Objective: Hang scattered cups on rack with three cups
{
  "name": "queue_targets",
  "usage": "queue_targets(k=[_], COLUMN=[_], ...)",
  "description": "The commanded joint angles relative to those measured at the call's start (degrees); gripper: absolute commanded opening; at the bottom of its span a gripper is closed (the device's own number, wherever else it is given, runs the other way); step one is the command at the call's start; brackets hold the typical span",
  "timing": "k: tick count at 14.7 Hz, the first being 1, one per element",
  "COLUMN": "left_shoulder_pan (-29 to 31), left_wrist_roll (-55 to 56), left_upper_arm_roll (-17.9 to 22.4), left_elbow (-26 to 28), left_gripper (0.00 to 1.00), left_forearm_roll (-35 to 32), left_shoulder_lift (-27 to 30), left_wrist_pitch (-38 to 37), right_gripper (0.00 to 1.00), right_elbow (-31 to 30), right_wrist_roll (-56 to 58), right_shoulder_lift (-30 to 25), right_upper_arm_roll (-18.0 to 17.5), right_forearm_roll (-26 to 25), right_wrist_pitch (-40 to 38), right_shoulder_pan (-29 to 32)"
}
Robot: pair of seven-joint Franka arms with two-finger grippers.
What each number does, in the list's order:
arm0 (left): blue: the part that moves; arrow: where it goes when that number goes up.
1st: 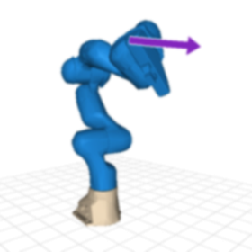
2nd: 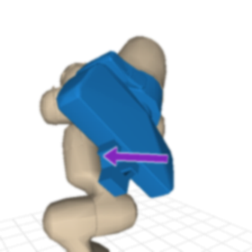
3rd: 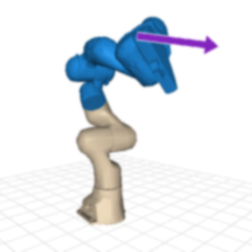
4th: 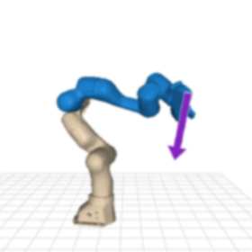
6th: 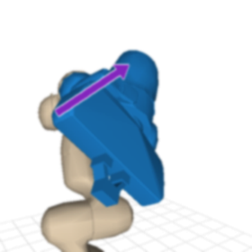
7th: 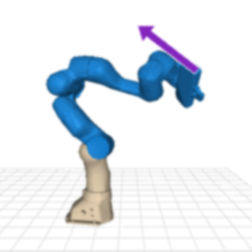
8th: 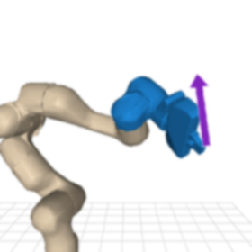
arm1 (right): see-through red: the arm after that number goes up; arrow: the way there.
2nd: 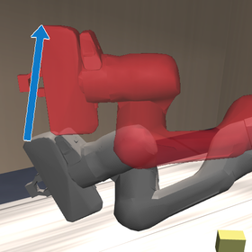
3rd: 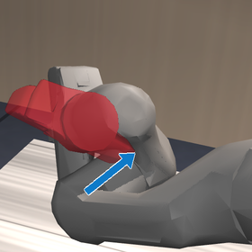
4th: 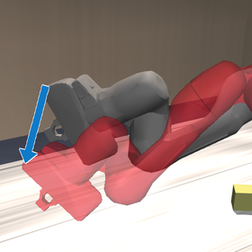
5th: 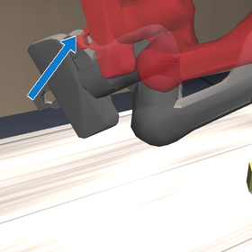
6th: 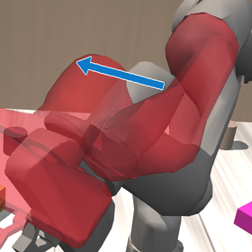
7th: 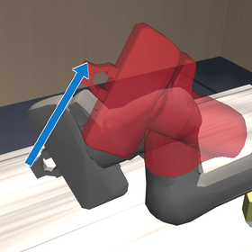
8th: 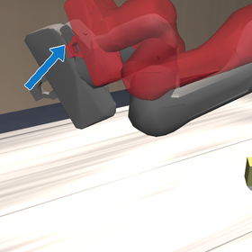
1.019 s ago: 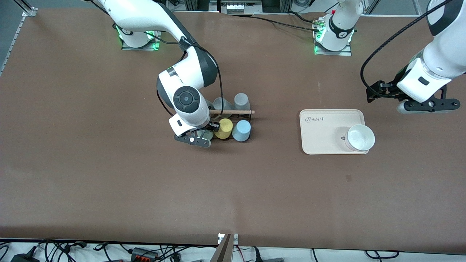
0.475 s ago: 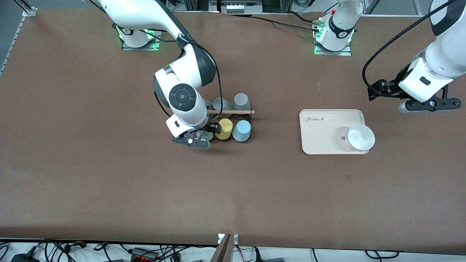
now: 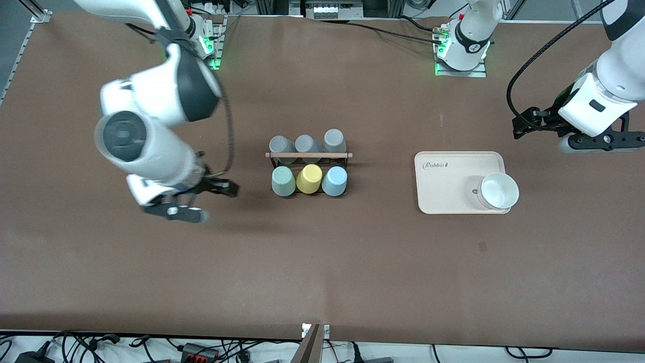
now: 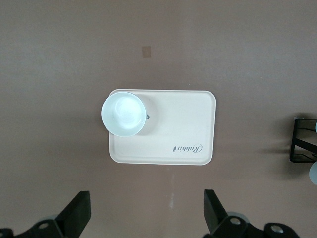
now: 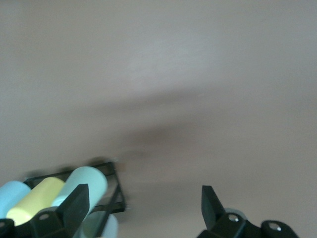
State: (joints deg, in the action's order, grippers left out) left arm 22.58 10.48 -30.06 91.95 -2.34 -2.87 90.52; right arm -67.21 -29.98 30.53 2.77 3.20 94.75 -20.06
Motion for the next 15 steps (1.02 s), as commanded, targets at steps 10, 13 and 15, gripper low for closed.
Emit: queue_targets(k=[10,13,15], left_shoulder_pan=[-14.23,-14.23,-14.23], left_wrist_roll=[-0.81,-0.64,-0.55], left_upper_arm_roll=[13.80,13.71,13.71], left_elbow=[-0.71,-0.72,-0.98], left_gripper=[1.00,1.00,1.00], left_forearm_roll=[-1.00,-1.00,-0.56], left_shoulder_lift=[0.24,0.24,0.06], left_wrist_pitch=[-1.40,-1.31,-0.69], right_gripper=[1.00,1.00,1.00], right_elbow=[-8.01,-13.80,-20.56], right_wrist_roll=[23.47,23.39,23.39], right_shoulder_lift=[-16.63,-21.46,-25.85], right_upper_arm_roll=[-0.66,-0.66,-0.66], right_forearm_roll=[-6.10,-6.19,-6.19], right_wrist_pitch=[-11.16,-8.10,-3.71], right_shoulder_pan=[15.49,15.58,15.58])
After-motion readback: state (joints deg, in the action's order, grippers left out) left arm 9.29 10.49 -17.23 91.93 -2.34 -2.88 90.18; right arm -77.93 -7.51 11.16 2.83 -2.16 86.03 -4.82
